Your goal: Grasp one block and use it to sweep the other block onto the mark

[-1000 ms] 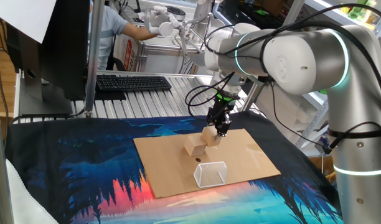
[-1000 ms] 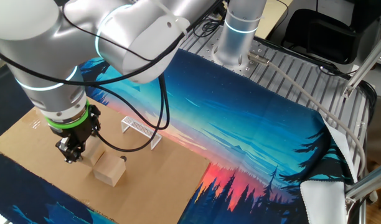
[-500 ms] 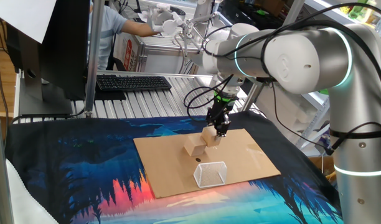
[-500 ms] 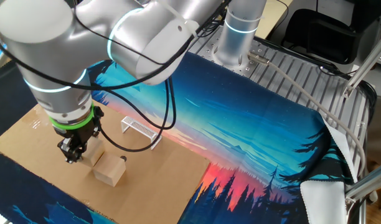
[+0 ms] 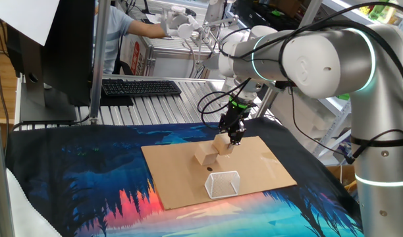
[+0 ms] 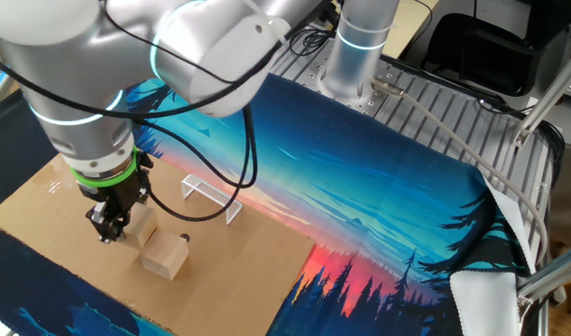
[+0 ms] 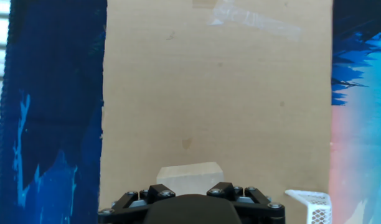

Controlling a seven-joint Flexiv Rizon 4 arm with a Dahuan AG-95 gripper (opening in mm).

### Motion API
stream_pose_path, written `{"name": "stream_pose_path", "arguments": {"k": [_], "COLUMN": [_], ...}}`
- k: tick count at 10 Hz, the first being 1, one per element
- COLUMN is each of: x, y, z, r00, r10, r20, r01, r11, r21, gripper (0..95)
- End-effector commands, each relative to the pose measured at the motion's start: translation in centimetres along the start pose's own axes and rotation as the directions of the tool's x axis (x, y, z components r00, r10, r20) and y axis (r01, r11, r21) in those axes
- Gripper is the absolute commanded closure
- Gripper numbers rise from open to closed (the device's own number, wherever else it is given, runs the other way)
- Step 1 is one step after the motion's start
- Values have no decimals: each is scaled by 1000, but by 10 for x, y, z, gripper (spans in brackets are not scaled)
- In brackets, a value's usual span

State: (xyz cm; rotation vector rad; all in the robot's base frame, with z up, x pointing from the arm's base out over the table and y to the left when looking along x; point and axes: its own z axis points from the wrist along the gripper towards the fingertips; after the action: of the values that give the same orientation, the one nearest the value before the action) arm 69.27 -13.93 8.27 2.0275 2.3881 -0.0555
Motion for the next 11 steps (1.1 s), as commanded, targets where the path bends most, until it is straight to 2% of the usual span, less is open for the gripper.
{"name": "stream_pose_path", "arguments": {"k": [1,2,7,10,11], "x": [1,1,1,-2,-4], "y": [-4,-4,-4,4,9], "z": [-1,-1,-1,0,1], "r00": [999,998,999,998,998], "r10": [-51,-49,1,25,28], "r20": [18,31,48,52,61], "r01": [51,50,2,-21,-23], "r11": [998,998,998,997,997], "r21": [-28,-34,-65,-73,-74], "gripper": [950,950,950,950,950]}}
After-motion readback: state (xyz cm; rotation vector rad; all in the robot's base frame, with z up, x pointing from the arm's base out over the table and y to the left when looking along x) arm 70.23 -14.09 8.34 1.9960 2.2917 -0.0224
